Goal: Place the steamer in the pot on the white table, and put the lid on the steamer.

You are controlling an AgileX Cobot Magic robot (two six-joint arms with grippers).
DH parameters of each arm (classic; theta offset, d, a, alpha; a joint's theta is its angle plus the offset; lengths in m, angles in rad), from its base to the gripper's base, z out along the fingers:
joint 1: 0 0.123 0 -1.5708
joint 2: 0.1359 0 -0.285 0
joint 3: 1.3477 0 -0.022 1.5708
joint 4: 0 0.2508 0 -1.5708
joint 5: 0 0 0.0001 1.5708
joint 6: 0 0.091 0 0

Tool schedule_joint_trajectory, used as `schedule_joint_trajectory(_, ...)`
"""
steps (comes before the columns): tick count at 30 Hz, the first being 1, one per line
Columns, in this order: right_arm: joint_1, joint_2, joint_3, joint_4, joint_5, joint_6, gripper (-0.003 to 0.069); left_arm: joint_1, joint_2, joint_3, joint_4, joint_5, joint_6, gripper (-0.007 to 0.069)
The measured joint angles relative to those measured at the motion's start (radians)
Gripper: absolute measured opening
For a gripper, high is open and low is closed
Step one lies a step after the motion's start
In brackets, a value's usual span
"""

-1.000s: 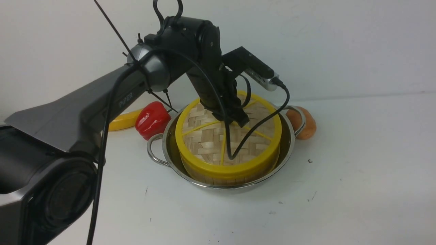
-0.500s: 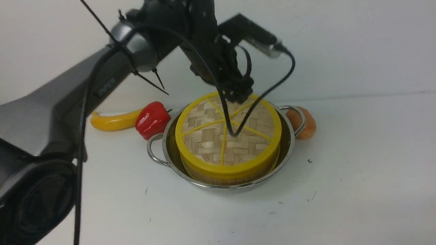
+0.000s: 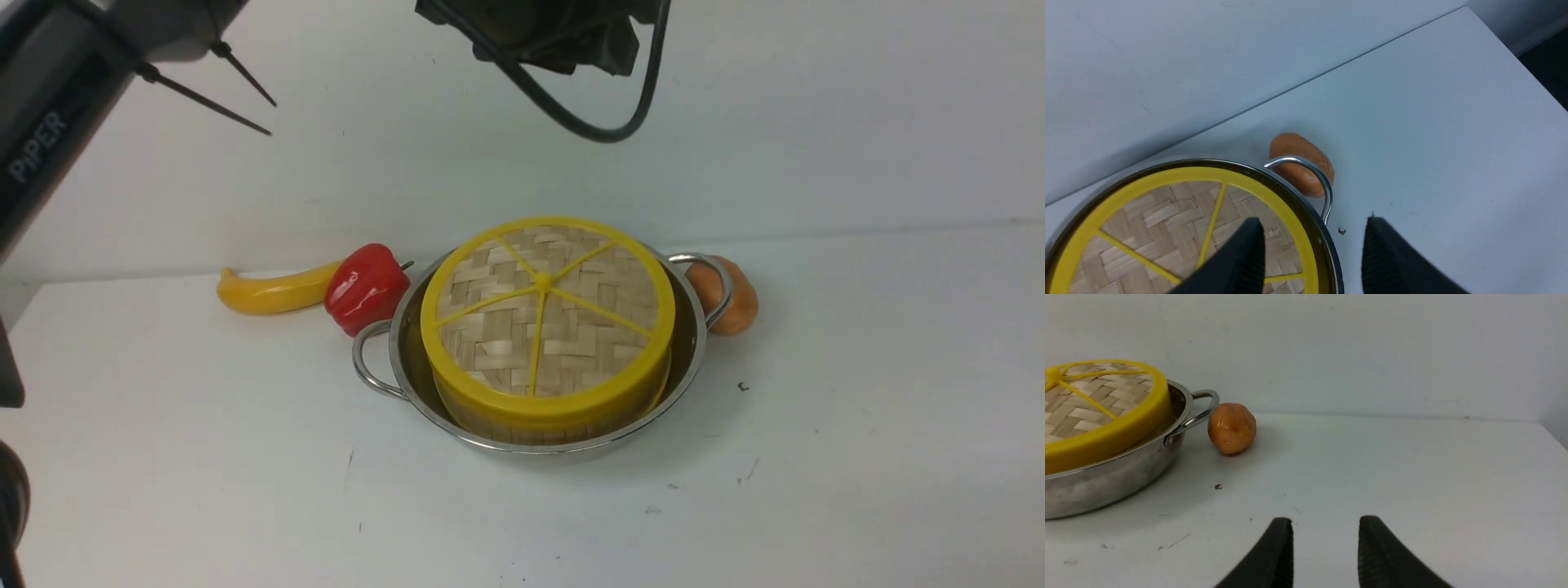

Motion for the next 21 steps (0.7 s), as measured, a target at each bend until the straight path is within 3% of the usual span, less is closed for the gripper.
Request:
schedule_joint_trajectory(10, 0.000, 0.000, 0.000, 0.000, 0.000, 0.000, 0.0244, 0.006, -0.011, 0.005, 0.014, 0.033, 0.004, 0.0163)
schedule_joint_trajectory(16, 0.000, 0.000, 0.000, 0.000, 0.000, 0.000, 0.0244, 0.011, -0.097, 0.043, 0.047, 0.051, -0.002, 0.0154)
schedule_joint_trajectory(21, 0.000, 0.000, 0.000, 0.000, 0.000, 0.000, 0.0244, 0.011, -0.329, 0.150, 0.067, 0.052, 0.016, 0.0158)
